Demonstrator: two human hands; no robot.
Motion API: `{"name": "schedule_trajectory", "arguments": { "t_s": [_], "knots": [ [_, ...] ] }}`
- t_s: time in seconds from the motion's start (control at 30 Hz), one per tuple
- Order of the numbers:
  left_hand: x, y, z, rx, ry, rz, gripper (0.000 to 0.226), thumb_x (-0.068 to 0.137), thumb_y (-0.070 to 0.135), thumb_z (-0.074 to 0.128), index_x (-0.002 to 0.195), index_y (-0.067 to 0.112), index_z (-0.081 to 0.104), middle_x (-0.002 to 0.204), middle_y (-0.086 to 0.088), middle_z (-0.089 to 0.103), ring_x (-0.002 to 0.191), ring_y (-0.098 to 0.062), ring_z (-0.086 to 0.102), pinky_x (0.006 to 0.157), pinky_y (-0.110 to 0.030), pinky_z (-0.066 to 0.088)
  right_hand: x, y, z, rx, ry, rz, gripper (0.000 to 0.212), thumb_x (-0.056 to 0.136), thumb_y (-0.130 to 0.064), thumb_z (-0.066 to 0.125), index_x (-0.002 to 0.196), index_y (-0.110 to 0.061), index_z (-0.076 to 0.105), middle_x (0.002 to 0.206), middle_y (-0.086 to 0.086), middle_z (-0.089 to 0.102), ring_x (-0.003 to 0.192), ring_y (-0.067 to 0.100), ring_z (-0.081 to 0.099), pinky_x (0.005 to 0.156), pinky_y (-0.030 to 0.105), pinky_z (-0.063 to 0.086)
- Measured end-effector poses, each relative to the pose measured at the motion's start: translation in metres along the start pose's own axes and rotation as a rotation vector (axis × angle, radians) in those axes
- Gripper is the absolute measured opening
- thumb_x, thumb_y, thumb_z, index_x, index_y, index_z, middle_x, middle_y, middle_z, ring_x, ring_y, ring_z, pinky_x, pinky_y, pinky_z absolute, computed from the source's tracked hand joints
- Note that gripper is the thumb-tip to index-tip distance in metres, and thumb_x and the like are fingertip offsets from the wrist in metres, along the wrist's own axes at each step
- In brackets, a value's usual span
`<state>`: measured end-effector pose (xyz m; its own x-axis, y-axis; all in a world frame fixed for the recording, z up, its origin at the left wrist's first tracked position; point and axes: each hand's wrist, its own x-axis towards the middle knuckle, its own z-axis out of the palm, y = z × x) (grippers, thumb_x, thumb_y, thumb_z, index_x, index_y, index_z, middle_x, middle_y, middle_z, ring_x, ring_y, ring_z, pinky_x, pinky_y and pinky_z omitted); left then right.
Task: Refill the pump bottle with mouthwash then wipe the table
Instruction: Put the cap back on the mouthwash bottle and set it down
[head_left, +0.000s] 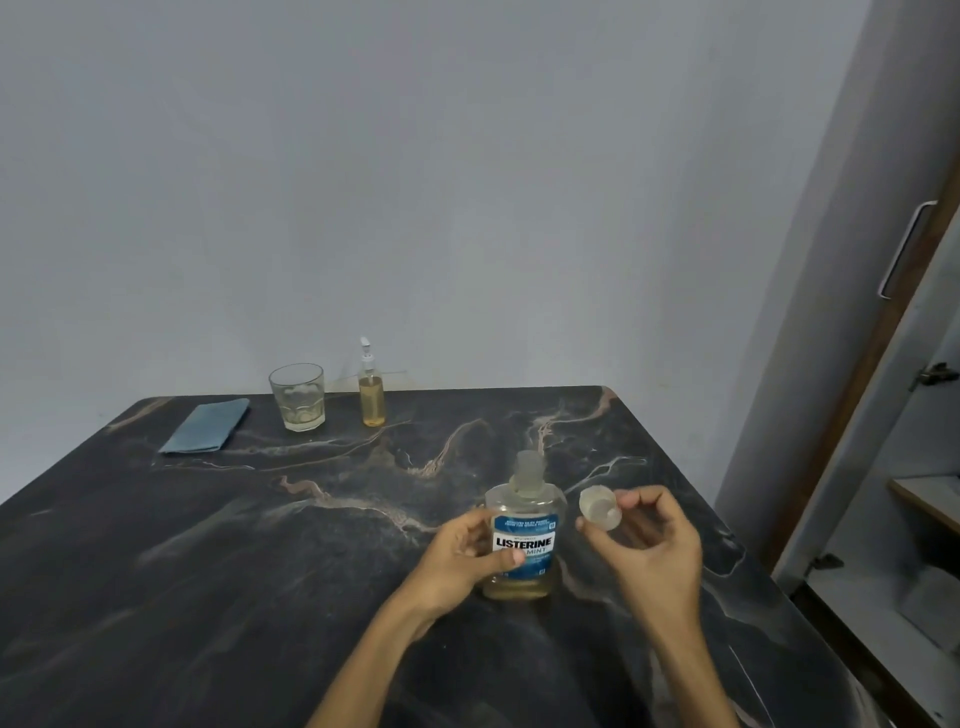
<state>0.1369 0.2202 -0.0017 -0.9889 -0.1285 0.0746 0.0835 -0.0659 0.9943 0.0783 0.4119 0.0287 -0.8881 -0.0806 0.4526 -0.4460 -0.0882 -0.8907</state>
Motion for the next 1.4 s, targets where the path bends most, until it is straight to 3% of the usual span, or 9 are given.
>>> {"name": "schedule_trajectory", "arguments": {
  "t_s": [0.23, 0.47, 0.67, 0.8, 0.9, 1.13, 1.2, 1.3, 1.4],
  "knots": [
    [0.0, -0.008, 0.002, 0.002, -0.002, 0.049, 0.052, 0.071, 0.018, 0.074, 0.12, 0.014, 0.058, 0.117, -0.002, 0.069, 0.114, -0.017, 0.061, 0.094, -0.026, 0.049, 0.055, -0.095, 0.001, -0.277, -0.558, -0.165, 0.035, 0.068, -0.004, 0.08, 0.087, -0.032, 0.073, 0.103, -0.015, 0.064, 0.099, -0.003, 0.059, 0.076, 0.008, 0.048],
    [0.002, -0.015, 0.003, -0.022, 0.033, 0.044, 0.059, 0.064, 0.028, 0.082, 0.116, 0.012, 0.06, 0.113, -0.005, 0.071, 0.111, -0.021, 0.063, 0.092, -0.027, 0.05, 0.076, -0.128, 0.044, -0.88, -0.943, -0.38, 0.049, 0.08, 0.017, 0.056, 0.105, -0.022, 0.072, 0.116, -0.013, 0.052, 0.104, 0.01, 0.054, 0.081, 0.023, 0.051],
    [0.002, -0.016, 0.003, -0.034, 0.033, 0.018, 0.065, 0.063, 0.035, 0.085, 0.118, 0.011, 0.06, 0.114, -0.008, 0.07, 0.112, -0.022, 0.063, 0.092, -0.029, 0.049, 0.072, -0.135, 0.054, -1.016, -0.988, -0.265, 0.052, 0.085, 0.007, 0.053, 0.118, -0.032, 0.063, 0.124, -0.004, 0.057, 0.104, 0.017, 0.058, 0.087, 0.037, 0.053],
    [0.002, -0.016, 0.002, -0.021, 0.036, 0.013, 0.06, 0.066, 0.029, 0.082, 0.118, 0.011, 0.059, 0.114, -0.008, 0.07, 0.112, -0.023, 0.063, 0.095, -0.031, 0.048, 0.072, -0.137, 0.053, -1.003, -0.984, -0.173, 0.038, 0.087, -0.01, 0.064, 0.117, -0.033, 0.061, 0.103, -0.012, 0.055, 0.093, 0.008, 0.054, 0.078, 0.028, 0.048],
    [0.0, -0.013, 0.002, -0.01, 0.033, 0.011, 0.06, 0.067, 0.032, 0.082, 0.119, 0.013, 0.059, 0.116, -0.007, 0.069, 0.114, -0.023, 0.061, 0.098, -0.034, 0.048, 0.07, -0.137, 0.055, -1.059, -0.886, -0.198, 0.025, 0.081, -0.034, 0.073, 0.102, -0.025, 0.064, 0.096, -0.009, 0.058, 0.086, 0.011, 0.056, 0.069, 0.026, 0.045],
    [-0.003, -0.01, 0.004, 0.009, 0.018, 0.023, 0.049, 0.074, 0.021, 0.075, 0.119, 0.013, 0.058, 0.116, -0.003, 0.069, 0.114, -0.018, 0.062, 0.093, -0.025, 0.049, 0.072, -0.129, 0.066, -1.396, -0.57, -0.393, 0.066, 0.07, -0.083, 0.046, 0.061, -0.018, 0.051, 0.063, -0.005, 0.056, 0.056, 0.01, 0.051, 0.053, 0.025, 0.038],
    [-0.003, -0.009, 0.005, 0.0, 0.02, 0.023, 0.05, 0.073, 0.017, 0.073, 0.119, 0.011, 0.057, 0.114, -0.002, 0.07, 0.112, -0.016, 0.062, 0.09, -0.022, 0.049, 0.076, -0.13, 0.06, -1.272, -0.662, -0.31, 0.063, 0.072, -0.08, 0.047, 0.081, -0.02, 0.063, 0.082, -0.006, 0.066, 0.071, 0.011, 0.058, 0.063, 0.027, 0.046],
    [-0.003, -0.009, 0.006, -0.023, 0.026, 0.021, 0.053, 0.07, 0.014, 0.072, 0.12, 0.007, 0.056, 0.112, -0.004, 0.07, 0.11, -0.016, 0.063, 0.089, -0.022, 0.049, 0.078, -0.139, 0.051, -1.051, -1.02, -0.14, 0.047, 0.082, -0.045, 0.066, 0.127, -0.034, 0.054, 0.128, -0.01, 0.056, 0.104, 0.008, 0.055, 0.086, 0.027, 0.046],
    [-0.003, -0.009, 0.005, -0.021, 0.023, 0.018, 0.052, 0.071, 0.014, 0.072, 0.12, 0.008, 0.056, 0.115, -0.006, 0.069, 0.111, -0.017, 0.063, 0.092, -0.024, 0.049, 0.078, -0.136, 0.054, -1.045, -1.038, -0.144, 0.038, 0.086, -0.024, 0.065, 0.123, -0.032, 0.06, 0.125, -0.007, 0.058, 0.099, 0.008, 0.055, 0.079, 0.023, 0.045]
  ]
}}
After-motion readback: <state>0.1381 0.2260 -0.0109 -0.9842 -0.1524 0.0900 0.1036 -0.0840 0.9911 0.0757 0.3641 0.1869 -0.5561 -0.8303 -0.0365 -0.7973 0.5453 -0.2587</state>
